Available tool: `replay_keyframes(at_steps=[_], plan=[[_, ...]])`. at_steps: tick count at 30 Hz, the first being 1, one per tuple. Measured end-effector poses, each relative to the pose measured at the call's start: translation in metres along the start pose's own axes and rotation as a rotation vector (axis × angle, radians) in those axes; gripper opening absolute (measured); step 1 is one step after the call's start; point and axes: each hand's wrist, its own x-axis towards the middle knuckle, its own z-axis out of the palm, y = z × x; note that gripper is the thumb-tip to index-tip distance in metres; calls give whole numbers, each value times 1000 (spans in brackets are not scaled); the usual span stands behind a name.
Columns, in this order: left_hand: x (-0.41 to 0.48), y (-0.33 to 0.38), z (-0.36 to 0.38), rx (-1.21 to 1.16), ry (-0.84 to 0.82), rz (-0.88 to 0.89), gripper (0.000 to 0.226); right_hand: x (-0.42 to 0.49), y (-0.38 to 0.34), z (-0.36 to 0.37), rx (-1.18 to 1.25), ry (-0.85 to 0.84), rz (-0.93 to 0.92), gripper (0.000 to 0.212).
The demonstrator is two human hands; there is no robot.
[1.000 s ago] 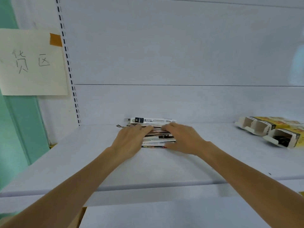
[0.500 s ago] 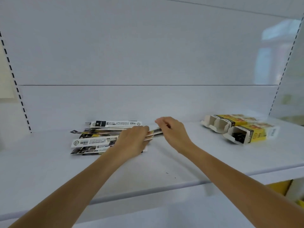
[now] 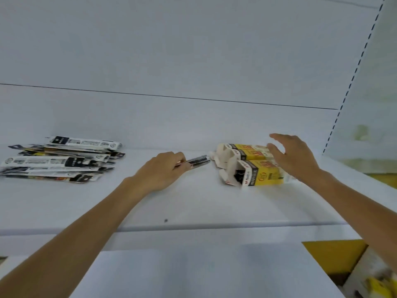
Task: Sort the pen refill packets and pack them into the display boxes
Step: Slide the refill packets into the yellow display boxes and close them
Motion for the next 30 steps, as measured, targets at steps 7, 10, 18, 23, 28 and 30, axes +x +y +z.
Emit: replay_keyframes(at_steps=[7,10,18,23,28,30], plan=[[10,63,25,222,109,-69,42,-20,70,23,-96,34,-202,34],[20,75,28,320,125,-94,32,-17,80,31,-220,99,-398,8],[45,103,56,167,-19,-64,28,-13,87,36,-392,14,-408,30],[55,114,61,-129,158,-17,30,-10,92,42,-352,-21,-369,14],[41,77,30,185,146,-486,33,-10,90,45,-70,33,-184,34],[29,61,28,60,9,-625,28,-12,85,42,35,57,-120,31]])
